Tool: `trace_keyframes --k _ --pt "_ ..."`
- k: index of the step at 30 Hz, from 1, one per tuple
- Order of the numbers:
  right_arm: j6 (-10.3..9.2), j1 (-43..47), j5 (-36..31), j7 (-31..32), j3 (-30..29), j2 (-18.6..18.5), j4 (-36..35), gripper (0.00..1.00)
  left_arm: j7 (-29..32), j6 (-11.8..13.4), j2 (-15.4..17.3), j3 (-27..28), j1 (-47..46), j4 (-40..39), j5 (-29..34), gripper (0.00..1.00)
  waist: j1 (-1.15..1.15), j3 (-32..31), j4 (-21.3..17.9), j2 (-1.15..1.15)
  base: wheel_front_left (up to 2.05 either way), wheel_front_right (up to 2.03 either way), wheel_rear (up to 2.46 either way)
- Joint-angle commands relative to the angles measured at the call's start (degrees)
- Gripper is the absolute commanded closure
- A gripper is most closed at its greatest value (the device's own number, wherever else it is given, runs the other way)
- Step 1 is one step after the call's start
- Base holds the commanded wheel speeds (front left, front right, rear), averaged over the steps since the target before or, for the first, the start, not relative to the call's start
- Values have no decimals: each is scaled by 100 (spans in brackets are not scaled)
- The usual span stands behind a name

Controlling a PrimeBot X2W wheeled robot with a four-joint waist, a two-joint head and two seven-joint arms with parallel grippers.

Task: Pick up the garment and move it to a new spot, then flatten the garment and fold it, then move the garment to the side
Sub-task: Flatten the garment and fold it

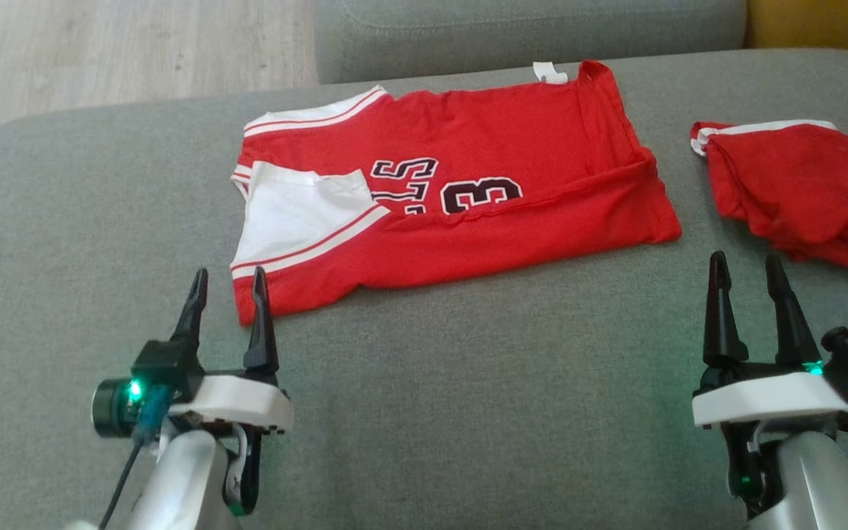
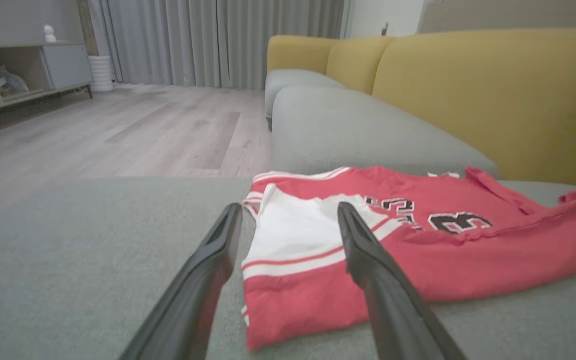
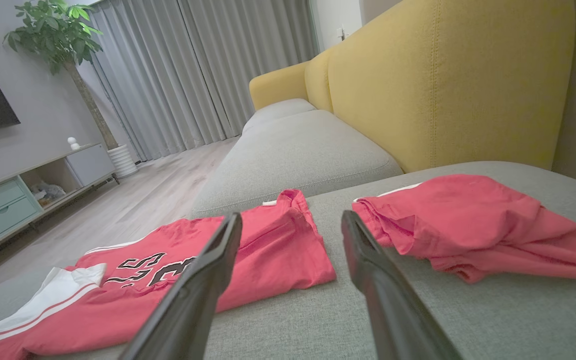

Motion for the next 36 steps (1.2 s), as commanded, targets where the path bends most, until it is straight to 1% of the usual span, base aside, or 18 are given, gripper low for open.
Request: trace_keyframes --k 1,6,13,15,20,23,24,25,26,29,33,36 --pt "-5 -254 43 -62 145 -13 -222 0 11 18 56 200 -300 -109 41 0 0 41 -22 0 0 0 0" --pt "-5 -306 40 -62 188 -13 -269 0 378 -35 140 132 -590 521 35 0 0 236 -94 0 0 0 0" --pt "-5 -440 99 -62 341 -13 -309 0 655 169 318 275 -1058 1292 -10 0 0 519 -265 0 0 0 0" --pt "-5 -469 118 -62 362 -13 -313 0 801 182 359 281 -1169 1537 -27 0 0 576 -318 0 0 0 0" --pt "-5 -498 162 -62 353 -13 -322 0 1210 106 401 153 -1317 2047 -9 0 0 616 -407 0 0 0 0" --pt "-5 -496 173 -62 354 -13 -316 0 1408 -8 378 81 -1318 2247 -45 0 0 596 -436 0 0 0 0" --pt "-5 -496 174 -62 351 -13 -311 0 1468 -44 367 57 -1316 2293 -57 31 0 583 -438 0 0 0 0" --pt "-5 -496 174 -62 349 -13 -303 0 1507 -72 361 35 -1315 2326 -64 84 0 566 -438 0 0 0 0" --pt "-5 -493 173 -62 345 -13 -292 0 1518 -89 357 20 -1316 2343 -71 100 0 545 -435 0 0 0 0" --pt "-5 -481 146 -62 327 -13 -257 0 1323 -49 353 39 -1349 2274 -95 100 0 473 -394 0 0 0 0" --pt "-5 -516 9 -62 326 -13 -139 0 855 25 340 78 -1418 2041 -114 100 0 389 -298 0 0 0 0" --pt "-5 -646 -145 21 252 -13 80 0 439 -30 306 45 -1489 1751 -108 100 0 361 -213 0 0 0 0"
